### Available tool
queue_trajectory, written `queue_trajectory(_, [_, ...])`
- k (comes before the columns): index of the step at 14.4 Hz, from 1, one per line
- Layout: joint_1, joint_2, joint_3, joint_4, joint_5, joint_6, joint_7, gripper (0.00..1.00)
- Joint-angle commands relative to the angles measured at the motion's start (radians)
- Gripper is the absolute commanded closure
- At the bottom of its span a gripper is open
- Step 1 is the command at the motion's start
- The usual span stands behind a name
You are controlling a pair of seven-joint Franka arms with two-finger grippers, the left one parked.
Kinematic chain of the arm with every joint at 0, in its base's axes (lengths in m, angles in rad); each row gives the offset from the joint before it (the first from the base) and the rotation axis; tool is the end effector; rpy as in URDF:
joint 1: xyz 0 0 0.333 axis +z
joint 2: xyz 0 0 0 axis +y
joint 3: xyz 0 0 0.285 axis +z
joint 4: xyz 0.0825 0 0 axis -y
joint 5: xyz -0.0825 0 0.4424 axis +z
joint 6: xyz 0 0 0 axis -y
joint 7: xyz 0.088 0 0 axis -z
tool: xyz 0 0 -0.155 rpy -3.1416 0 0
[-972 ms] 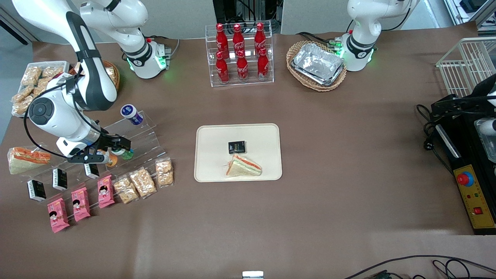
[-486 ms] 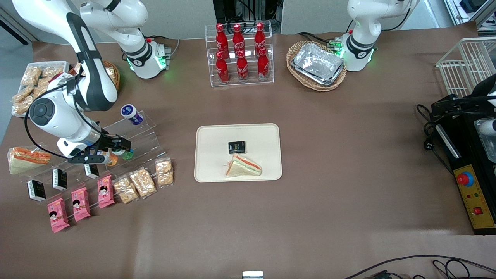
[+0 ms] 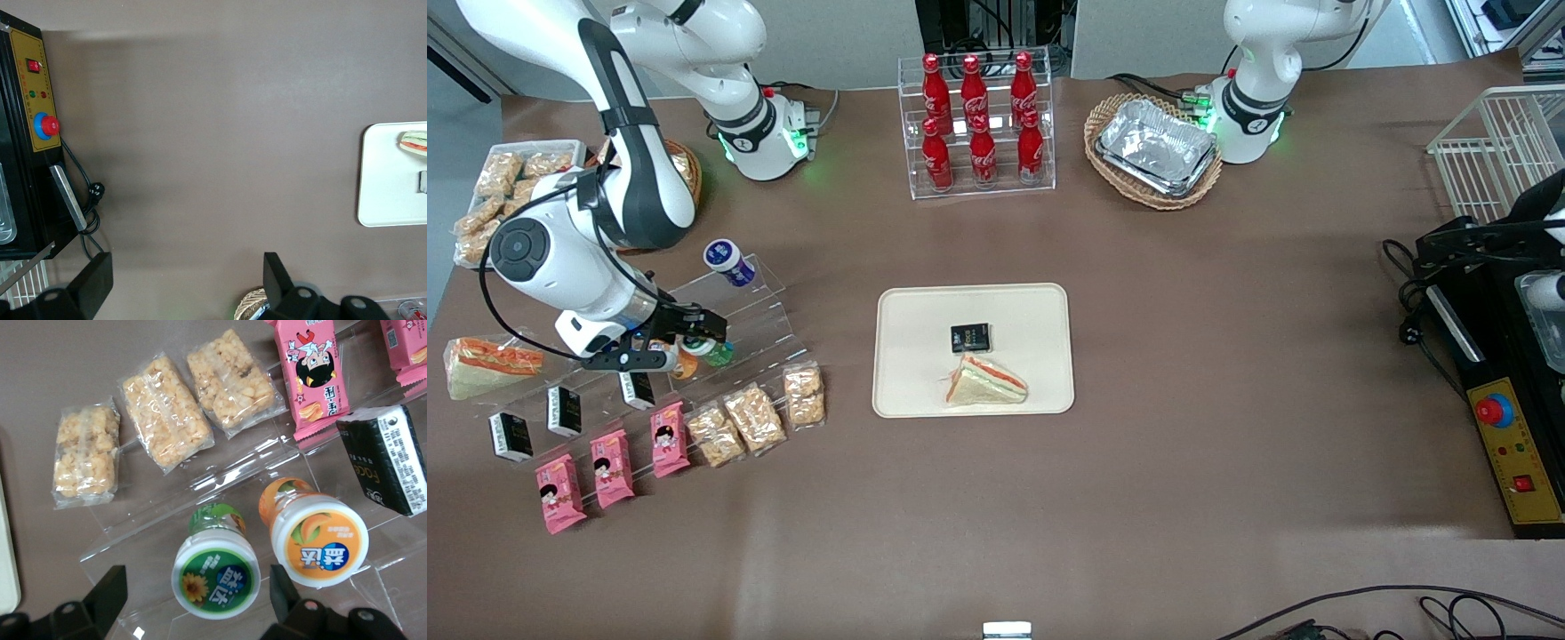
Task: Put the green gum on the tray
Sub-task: 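Lower the right gripper and close it around the green-labelled bottle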
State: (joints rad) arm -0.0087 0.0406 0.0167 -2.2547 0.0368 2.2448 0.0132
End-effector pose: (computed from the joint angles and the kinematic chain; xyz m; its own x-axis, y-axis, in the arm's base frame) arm 0.5600 0.0070 0.2238 0.9983 -0.0281 -0.0512 -0.0296 -0.9992 -0.0275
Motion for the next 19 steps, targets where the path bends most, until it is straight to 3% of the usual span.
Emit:
queue_trajectory(1, [0.001, -0.021, -0.001, -0.009, 0.014, -0.024, 0.004, 0.05])
queue_trajectory(16, [-0.001, 0.062, -0.003, -0.023, 0.015, 0.101, 0.004, 0.06])
queue_trajectory(17, [-0.001, 0.065, -0.003, -0.023, 0.015, 0.108, 0.004, 0.08])
queue_trajectory(19, [-0.005, 0.070, -0.003, -0.022, 0.014, 0.116, -0.012, 0.28])
